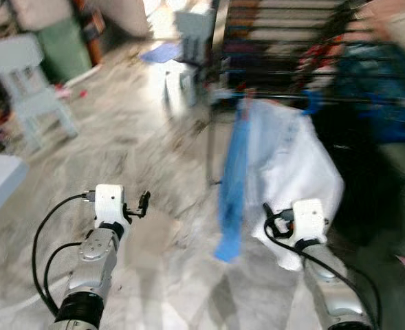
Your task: Hang hanger
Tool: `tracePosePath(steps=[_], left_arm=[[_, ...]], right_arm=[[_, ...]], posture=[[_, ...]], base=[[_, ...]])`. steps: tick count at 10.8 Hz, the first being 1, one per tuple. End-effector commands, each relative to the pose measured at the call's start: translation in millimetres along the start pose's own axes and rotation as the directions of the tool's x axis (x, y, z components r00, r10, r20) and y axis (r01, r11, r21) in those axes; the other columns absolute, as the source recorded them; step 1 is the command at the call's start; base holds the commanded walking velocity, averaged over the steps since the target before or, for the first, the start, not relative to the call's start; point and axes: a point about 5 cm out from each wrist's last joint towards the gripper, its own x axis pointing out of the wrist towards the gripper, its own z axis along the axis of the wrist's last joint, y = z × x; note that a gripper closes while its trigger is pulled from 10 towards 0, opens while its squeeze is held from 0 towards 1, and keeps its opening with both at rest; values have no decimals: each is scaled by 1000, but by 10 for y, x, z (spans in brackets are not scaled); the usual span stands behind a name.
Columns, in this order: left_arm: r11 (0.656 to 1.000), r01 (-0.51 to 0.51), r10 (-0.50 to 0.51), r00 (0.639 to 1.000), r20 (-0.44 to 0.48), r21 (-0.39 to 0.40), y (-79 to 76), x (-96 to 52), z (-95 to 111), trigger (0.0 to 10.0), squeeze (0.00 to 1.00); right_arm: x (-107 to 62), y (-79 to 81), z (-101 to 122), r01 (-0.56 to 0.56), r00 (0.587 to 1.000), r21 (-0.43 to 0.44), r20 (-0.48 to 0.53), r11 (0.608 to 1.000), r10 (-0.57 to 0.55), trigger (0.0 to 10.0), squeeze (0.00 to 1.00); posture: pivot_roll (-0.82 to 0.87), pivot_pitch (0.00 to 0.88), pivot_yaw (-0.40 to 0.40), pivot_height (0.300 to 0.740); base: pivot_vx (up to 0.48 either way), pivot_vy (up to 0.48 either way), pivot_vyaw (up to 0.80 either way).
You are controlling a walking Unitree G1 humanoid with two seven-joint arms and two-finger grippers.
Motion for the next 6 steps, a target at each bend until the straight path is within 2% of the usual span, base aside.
tracePosePath(steps=[1, 3, 6], left_arm=[[1000, 17, -17, 1000, -2, -3, -40, -3, -13, 10000, 0], [997, 78, -78, 997, 6, 18, -147, -3, 16, 10000, 0], [997, 79, -78, 997, -8, 3, -156, -47, -23, 10000, 0]], right_arm=[[15, 58, 82, -11, 999, -3, 33, 1000, 12, 10000, 0], [14, 90, 119, -11, 999, -3, 40, 1000, 11, 10000, 0], [-17, 149, 135, -27, 998, -18, 52, 999, 28, 10000, 0]], posture=[[-96, 40, 29, 740], [-97, 60, 25, 740], [-92, 76, 24, 740]], base=[[277, 394, 0], [276, 392, -800], [326, 350, -800]])
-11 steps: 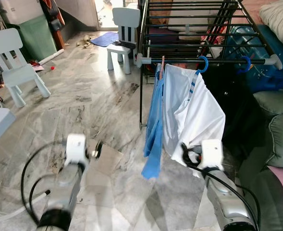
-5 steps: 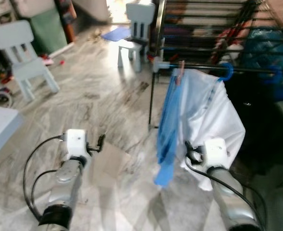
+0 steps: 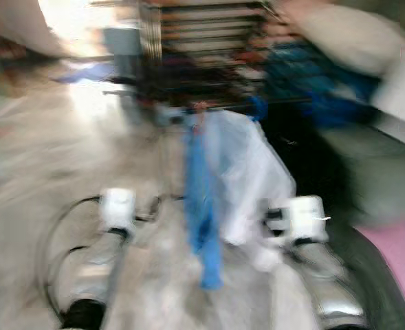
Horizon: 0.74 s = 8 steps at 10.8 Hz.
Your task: Hang hanger
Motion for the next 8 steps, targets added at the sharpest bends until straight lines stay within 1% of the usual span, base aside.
tracePosePath(steps=[1, 2, 3, 5, 6, 8], left_arm=[[1000, 21, -21, 1000, 13, 1, -80, 38, 57, 10000, 0], [1000, 26, -26, 1000, 13, 3, -86, 40, 65, 10000, 0], [999, 31, -32, 999, 13, 7, -86, 32, 78, 10000, 0], [999, 33, -33, 999, 10, 3, -108, 20, 75, 10000, 0], [1000, 22, -22, 1000, 1, -2, -121, 12, 66, 10000, 0], [999, 32, -32, 999, -2, 0, -184, -32, 43, 10000, 0]], right_arm=[[18, -87, 58, 27, 1000, -11, 15, 1000, -27, 10000, 0], [31, -84, 79, 26, 999, -15, 23, 1000, -26, 10000, 0], [48, -83, 121, 28, 999, -27, 40, 999, -27, 10000, 0], [37, -76, 119, 23, 999, -35, 39, 999, -22, 10000, 0], [32, -60, 115, 7, 999, -49, 39, 999, -5, 10000, 0], [46, -65, 122, 11, 999, -49, 42, 999, -9, 10000, 0]], posture=[[-90, 77, 26, 740], [-88, 81, 28, 740], [-85, 89, 29, 740], [-81, 97, 29, 740], [-75, 102, 30, 740], [-64, 111, 37, 740]], base=[[356, 319, -800], [364, 315, -800], [382, 292, 0], [375, 302, 0], [0, 0, 0], [0, 0, 0]])
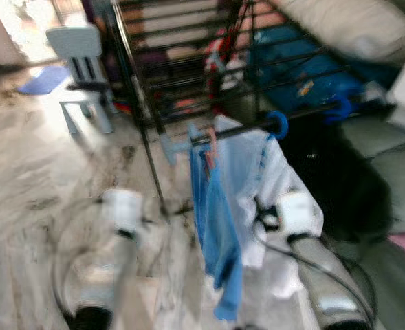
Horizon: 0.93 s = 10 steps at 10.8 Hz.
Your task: Hang hanger
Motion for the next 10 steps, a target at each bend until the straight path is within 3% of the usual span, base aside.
tracePosePath(steps=[1, 2, 5, 7, 10], left_arm=[[1000, -29, 29, 1000, -2, 11, 106, -51, 8, 10000, 0], [999, -26, 26, 1000, 5, 18, 94, -57, 24, 10000, 0], [1000, -27, 27, 1000, 6, 15, 81, -61, 44, 10000, 0], [1000, -27, 27, 1000, -3, 11, 76, -90, 15, 10000, 0], [1000, -21, 21, 1000, -16, -2, 61, -106, -2, 10000, 0]], right_arm=[[13, 31, 42, 2, 1000, 2, 18, 1000, -2, 10000, 0], [10, 40, 49, -6, 1000, -6, 24, 1000, 6, 10000, 0], [7, 45, 45, -9, 1000, -3, 21, 1000, 9, 10000, 0], [9, 38, 48, -6, 1000, -10, 22, 1000, 6, 10000, 0], [-9, 37, 77, -4, 999, -76, 44, 997, 7, 10000, 0]], posture=[[-62, 113, 39, 740], [-62, 113, 39, 740], [-61, 117, 35, 740], [-58, 123, 34, 740], [-64, 131, 33, 740]], base=[[0, 0, 0], [0, 0, 0], [0, -130, 800], [0, -321, 0], [0, 0, 0]])
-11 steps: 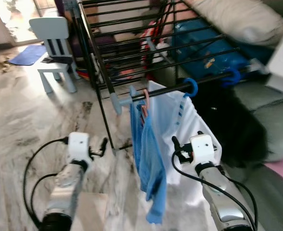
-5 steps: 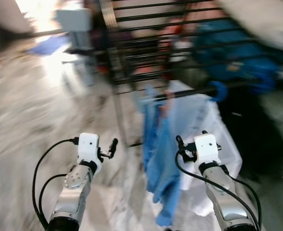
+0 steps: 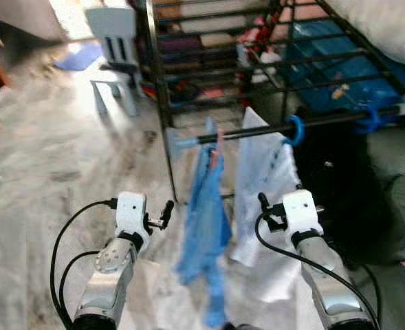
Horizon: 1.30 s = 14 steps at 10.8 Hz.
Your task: Hang hanger
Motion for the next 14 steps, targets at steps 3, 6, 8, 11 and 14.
tracePosePath(steps=[3, 6, 8, 11, 14], left_arm=[[1000, -27, 27, 999, -28, 0, 79, -42, -41, 10000, 0], [1000, -17, 17, 999, -44, 5, 67, -51, -64, 10000, 0], [1000, -10, 10, 999, -49, 8, 56, -42, -64, 10000, 0], [1000, -6, 6, 999, -51, 8, 27, -28, -61, 10000, 0], [1000, -8, 8, 998, -55, 4, 14, -38, -73, 10000, 0]], right_arm=[[14, -84, 172, 62, 995, -68, 86, 996, -56, 10000, 0], [154, -164, 158, 67, 997, -33, 38, 997, -66, 10000, 0], [321, -108, 110, 25, 998, 32, -59, 999, -24, 10000, 0], [536, 157, 114, -70, 983, 113, -160, 991, 88, 10000, 0], [469, -97, -8, 68, 976, 33, -212, 997, -60, 10000, 0]], posture=[[-69, 141, 36, 740], [-70, 153, 42, 740], [-70, 156, 44, 740], [-56, 153, 34, 740], [-69, 157, 33, 740]], base=[[0, 0, 0], [0, 0, 0], [0, 0, 0], [0, 0, 0], [0, 0, 0]])
